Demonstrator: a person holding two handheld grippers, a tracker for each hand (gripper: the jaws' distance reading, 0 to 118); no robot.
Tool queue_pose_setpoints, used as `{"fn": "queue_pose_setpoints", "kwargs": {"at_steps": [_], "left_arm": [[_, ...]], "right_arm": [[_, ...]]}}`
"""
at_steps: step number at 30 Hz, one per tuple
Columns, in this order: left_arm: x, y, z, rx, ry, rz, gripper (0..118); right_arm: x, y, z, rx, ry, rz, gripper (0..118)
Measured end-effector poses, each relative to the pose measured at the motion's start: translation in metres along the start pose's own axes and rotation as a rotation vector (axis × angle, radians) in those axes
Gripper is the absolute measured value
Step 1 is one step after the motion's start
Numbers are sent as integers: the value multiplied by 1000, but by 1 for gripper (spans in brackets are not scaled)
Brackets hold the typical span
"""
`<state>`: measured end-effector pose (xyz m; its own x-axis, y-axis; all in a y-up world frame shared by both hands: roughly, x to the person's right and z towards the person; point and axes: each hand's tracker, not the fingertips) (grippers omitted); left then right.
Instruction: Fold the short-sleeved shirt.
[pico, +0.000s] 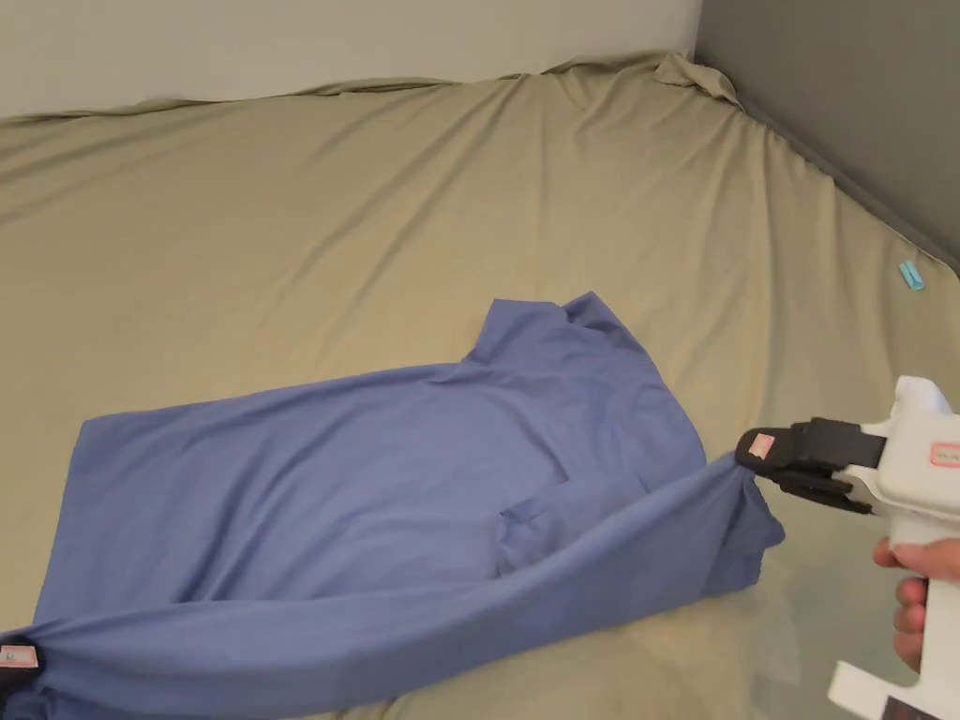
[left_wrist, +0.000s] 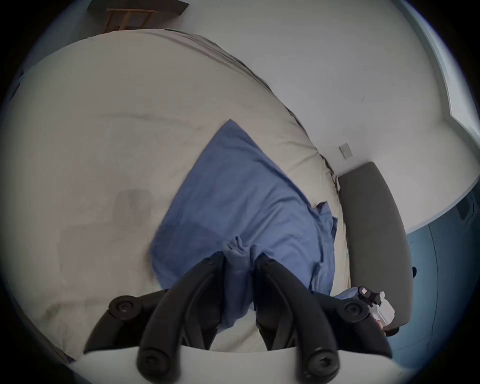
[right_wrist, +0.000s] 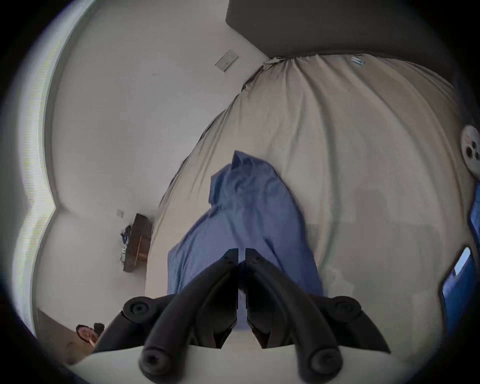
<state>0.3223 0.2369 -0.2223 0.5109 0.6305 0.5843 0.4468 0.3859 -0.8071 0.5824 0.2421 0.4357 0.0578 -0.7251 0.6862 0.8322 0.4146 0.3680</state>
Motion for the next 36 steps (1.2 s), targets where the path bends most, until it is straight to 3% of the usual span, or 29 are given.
{"fn": "queue_pose_setpoints", "kwargs": {"at_steps": [5, 10, 15, 20, 24, 25, 26, 27, 28, 29, 30, 32, 36], "left_arm": [[2, 40, -49, 26, -30, 126, 21], [13, 67, -102, 35, 46, 94, 21], [13, 73, -136, 13, 137, 104, 21], [0, 63, -154, -38, 247, 50, 21], [-5, 60, -151, -44, 181, 145, 21], [-5, 63, -149, -48, 176, 147, 31], [-1, 67, -143, -32, 169, 131, 54], [8, 72, -135, -15, 136, 109, 85], [19, 76, -123, 0, 169, 68, 118], [31, 81, -109, 31, 177, 9, 118], [44, 84, -84, 116, 166, -87, 118], [64, 80, -44, 218, 125, -205, 118], [71, 51, 6, 231, 62, -318, 118]], "right_arm": [[2, 33, -58, 14, -57, -20, 6], [7, 50, -108, 33, -150, -24, 6], [-2, 45, -144, 31, -284, 155, 6], [2, 35, -167, -14, -392, 209, 6], [7, 40, -181, -50, -441, 291, 6], [3, 44, -178, -43, -436, 296, 6], [-3, 49, -172, -28, -430, 300, 7], [-13, 57, -161, 17, -393, 305, 14], [-28, 60, -144, 68, -356, 298, 48], [-40, 64, -127, 94, -315, 295, 92], [-52, 66, -107, 111, -261, 306, 118], [-77, 55, -71, 217, -149, 386, 118], [-116, 3, 12, 218, -129, 598, 118]]}}
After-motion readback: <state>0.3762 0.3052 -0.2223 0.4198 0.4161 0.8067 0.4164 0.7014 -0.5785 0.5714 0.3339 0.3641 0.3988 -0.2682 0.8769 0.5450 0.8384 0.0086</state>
